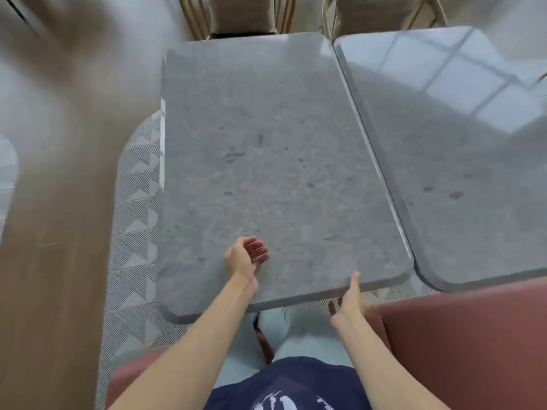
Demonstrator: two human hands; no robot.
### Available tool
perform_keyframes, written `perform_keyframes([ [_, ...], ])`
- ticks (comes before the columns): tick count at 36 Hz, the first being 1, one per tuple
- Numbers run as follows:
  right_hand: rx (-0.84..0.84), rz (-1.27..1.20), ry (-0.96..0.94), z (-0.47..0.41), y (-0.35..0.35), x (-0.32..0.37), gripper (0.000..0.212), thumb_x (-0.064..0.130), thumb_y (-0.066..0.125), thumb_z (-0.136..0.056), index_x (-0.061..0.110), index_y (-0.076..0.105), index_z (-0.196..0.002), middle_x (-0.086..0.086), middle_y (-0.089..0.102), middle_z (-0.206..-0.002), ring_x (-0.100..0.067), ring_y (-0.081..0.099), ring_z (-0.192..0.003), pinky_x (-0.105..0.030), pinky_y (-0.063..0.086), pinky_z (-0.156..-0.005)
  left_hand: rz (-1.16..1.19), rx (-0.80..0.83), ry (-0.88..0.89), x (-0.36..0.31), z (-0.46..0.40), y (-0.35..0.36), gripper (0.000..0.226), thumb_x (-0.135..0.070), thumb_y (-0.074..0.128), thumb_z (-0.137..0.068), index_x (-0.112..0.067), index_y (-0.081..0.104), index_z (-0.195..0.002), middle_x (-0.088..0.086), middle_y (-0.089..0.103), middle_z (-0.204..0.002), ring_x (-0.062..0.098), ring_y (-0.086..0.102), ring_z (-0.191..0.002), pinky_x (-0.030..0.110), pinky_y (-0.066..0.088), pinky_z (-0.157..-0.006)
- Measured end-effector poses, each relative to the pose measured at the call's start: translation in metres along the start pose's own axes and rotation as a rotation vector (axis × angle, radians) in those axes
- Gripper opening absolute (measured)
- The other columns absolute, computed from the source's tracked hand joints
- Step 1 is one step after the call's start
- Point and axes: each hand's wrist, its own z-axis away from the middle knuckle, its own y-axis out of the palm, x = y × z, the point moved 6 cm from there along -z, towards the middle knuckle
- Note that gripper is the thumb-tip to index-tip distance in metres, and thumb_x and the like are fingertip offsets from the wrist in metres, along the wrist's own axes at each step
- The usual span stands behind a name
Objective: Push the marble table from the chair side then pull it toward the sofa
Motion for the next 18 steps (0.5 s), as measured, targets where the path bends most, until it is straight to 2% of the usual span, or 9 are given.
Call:
perform_keyframes([
  [2, 0.275, -0.159, 0.112, -0.007, 0.011, -0.009, 0.064, 0.065, 0.070, -0.077, 0.014, 0.062, -0.114, -0.008, 0.065, -0.111, -0.025, 0.063, -0.095, -0.040, 0.054, -0.081, 0.046, -0.125, 0.050, 0.014, 0.009, -0.023, 0.019, -0.006, 0.049, -0.088, -0.004, 0.060, -0.072, 0.009, 0.059, -0.055, 0.020, 0.056, -0.040, 0.026, 0.049, -0.042],
  [4, 0.443, -0.251, 0.148, -0.011, 0.020, -0.014, 0.062, 0.063, 0.071, -0.077, 0.014, 0.064, -0.114, -0.012, 0.067, -0.112, -0.029, 0.064, -0.100, -0.044, 0.054, -0.084, 0.076, -0.244, 0.080, 0.030, 0.022, -0.048, 0.020, -0.006, 0.048, -0.084, -0.005, 0.057, -0.066, 0.008, 0.054, -0.049, 0.022, 0.050, -0.037, 0.024, 0.044, -0.038],
  [7, 0.547, -0.263, 0.144, -0.012, 0.027, -0.015, 0.060, 0.054, 0.070, -0.083, 0.013, 0.064, -0.126, -0.015, 0.068, -0.123, -0.031, 0.066, -0.106, -0.045, 0.053, -0.094, 0.128, -0.364, 0.046, 0.060, 0.042, -0.076, 0.025, -0.013, 0.049, -0.082, -0.010, 0.049, -0.056, 0.003, 0.046, -0.037, 0.020, 0.041, -0.029, 0.021, 0.036, -0.034],
  [10, 0.605, -0.293, 0.154, -0.010, 0.032, -0.016, 0.062, 0.052, 0.065, -0.089, 0.011, 0.060, -0.135, -0.015, 0.066, -0.128, -0.032, 0.065, -0.110, -0.044, 0.048, -0.105, 0.138, -0.446, -0.094, 0.095, 0.056, -0.093, 0.032, -0.032, 0.058, -0.086, -0.011, 0.050, -0.064, 0.005, 0.050, -0.047, 0.016, 0.044, -0.026, 0.024, 0.039, -0.038],
  [12, 0.631, -0.298, 0.143, -0.008, 0.033, -0.015, 0.061, 0.052, 0.062, -0.091, 0.011, 0.058, -0.137, -0.016, 0.067, -0.126, -0.032, 0.064, -0.109, -0.043, 0.050, -0.101, 0.177, -0.403, -0.162, 0.111, 0.061, -0.089, 0.043, -0.050, 0.067, -0.086, -0.010, 0.054, -0.081, 0.007, 0.055, -0.063, 0.017, 0.053, -0.043, 0.029, 0.047, -0.046],
  [14, 0.631, -0.314, 0.139, -0.008, 0.034, -0.015, 0.060, 0.051, 0.061, -0.093, 0.011, 0.058, -0.137, -0.015, 0.069, -0.116, -0.031, 0.066, -0.101, -0.043, 0.053, -0.093, 0.289, -0.246, -0.206, 0.122, 0.058, -0.075, 0.064, -0.064, 0.069, -0.080, -0.008, 0.056, -0.108, 0.011, 0.059, -0.092, 0.022, 0.060, -0.076, 0.035, 0.056, -0.070],
  [16, 0.631, -0.308, 0.131, -0.007, 0.033, -0.016, 0.061, 0.049, 0.062, -0.092, 0.010, 0.057, -0.138, -0.017, 0.068, -0.122, -0.032, 0.065, -0.107, -0.044, 0.052, -0.097, 0.381, -0.104, -0.211, 0.118, 0.052, -0.061, 0.079, -0.068, 0.068, -0.076, -0.009, 0.055, -0.127, 0.011, 0.059, -0.113, 0.026, 0.059, -0.101, 0.039, 0.053, -0.094],
  [18, 0.632, -0.301, 0.133, -0.006, 0.032, -0.017, 0.063, 0.048, 0.065, -0.091, 0.009, 0.056, -0.139, -0.018, 0.063, -0.133, -0.034, 0.061, -0.121, -0.046, 0.049, -0.104, 0.463, -0.052, -0.201, 0.109, 0.046, -0.054, 0.081, -0.068, 0.069, -0.075, -0.013, 0.055, -0.132, 0.010, 0.061, -0.121, 0.027, 0.060, -0.113, 0.043, 0.048, -0.104],
])
